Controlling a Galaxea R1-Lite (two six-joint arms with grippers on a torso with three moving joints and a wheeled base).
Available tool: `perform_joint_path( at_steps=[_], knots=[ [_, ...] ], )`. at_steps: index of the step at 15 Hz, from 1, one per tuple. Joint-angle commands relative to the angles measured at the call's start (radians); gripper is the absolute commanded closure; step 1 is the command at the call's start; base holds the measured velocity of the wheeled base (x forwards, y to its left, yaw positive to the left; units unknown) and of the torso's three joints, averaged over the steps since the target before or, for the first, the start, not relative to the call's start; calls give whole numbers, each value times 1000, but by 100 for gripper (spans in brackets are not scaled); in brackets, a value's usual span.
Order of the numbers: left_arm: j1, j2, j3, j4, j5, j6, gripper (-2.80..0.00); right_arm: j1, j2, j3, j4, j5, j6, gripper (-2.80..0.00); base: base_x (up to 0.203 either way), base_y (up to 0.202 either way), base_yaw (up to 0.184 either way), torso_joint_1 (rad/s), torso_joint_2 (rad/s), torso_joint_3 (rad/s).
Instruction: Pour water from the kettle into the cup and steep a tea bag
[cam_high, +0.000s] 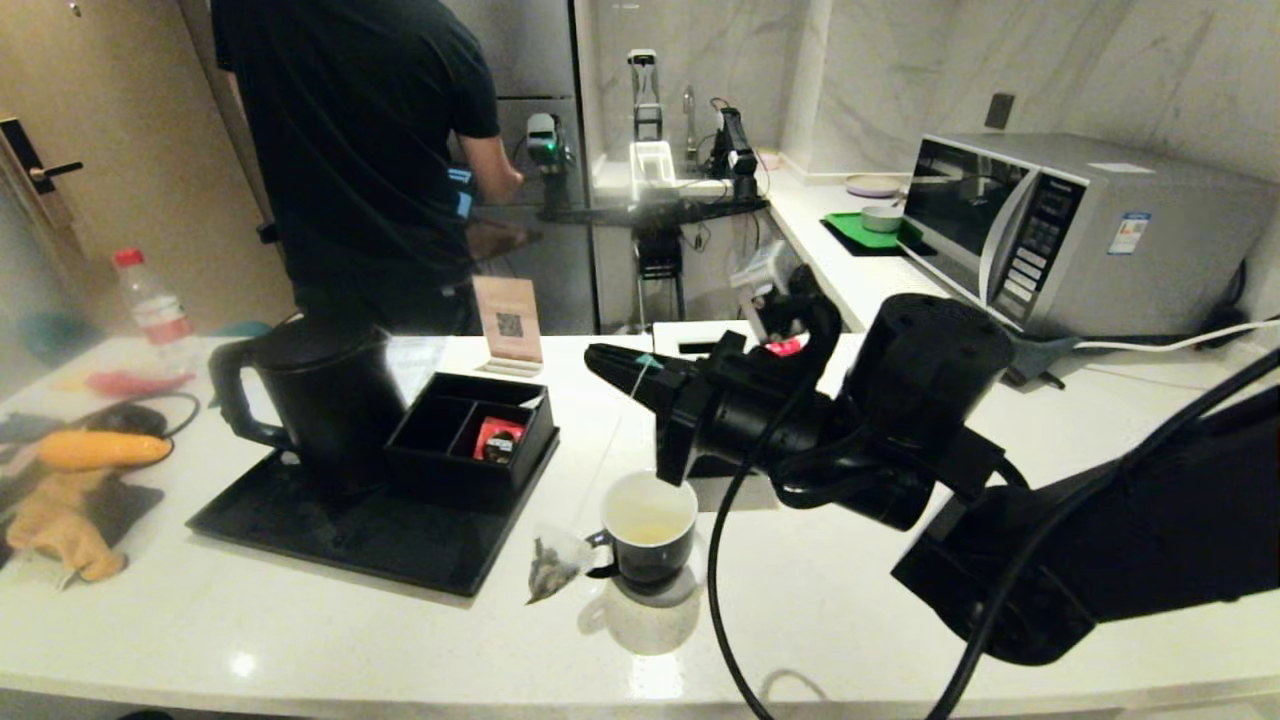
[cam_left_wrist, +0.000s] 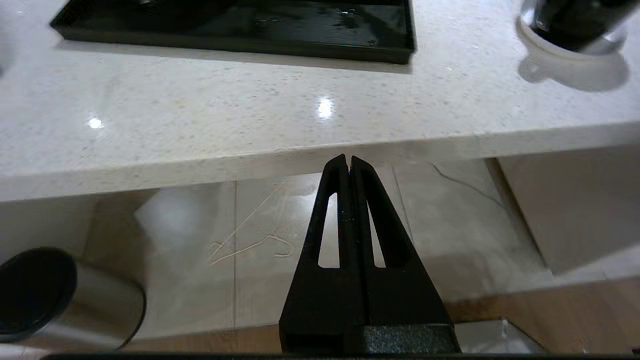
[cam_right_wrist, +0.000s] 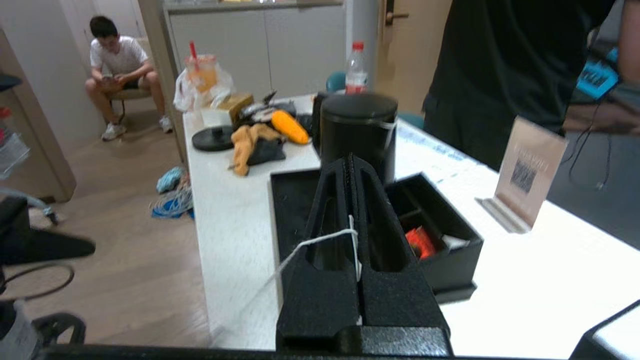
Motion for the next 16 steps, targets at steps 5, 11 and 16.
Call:
perform_joint_path(
  at_steps=[5,11,16],
  knots=[
    [160,-56,0,0,0,0,0,-1,24,4,-6,4,4,0,0,0,0,0,0,0],
    [128,-219,0,0,0,0,0,-15,60,-2,-9,5,5,0,0,0,0,0,0,0],
    [128,-287,0,0,0,0,0,-15,93,-30,-9,7,5,0,0,0,0,0,0,0]
  ],
)
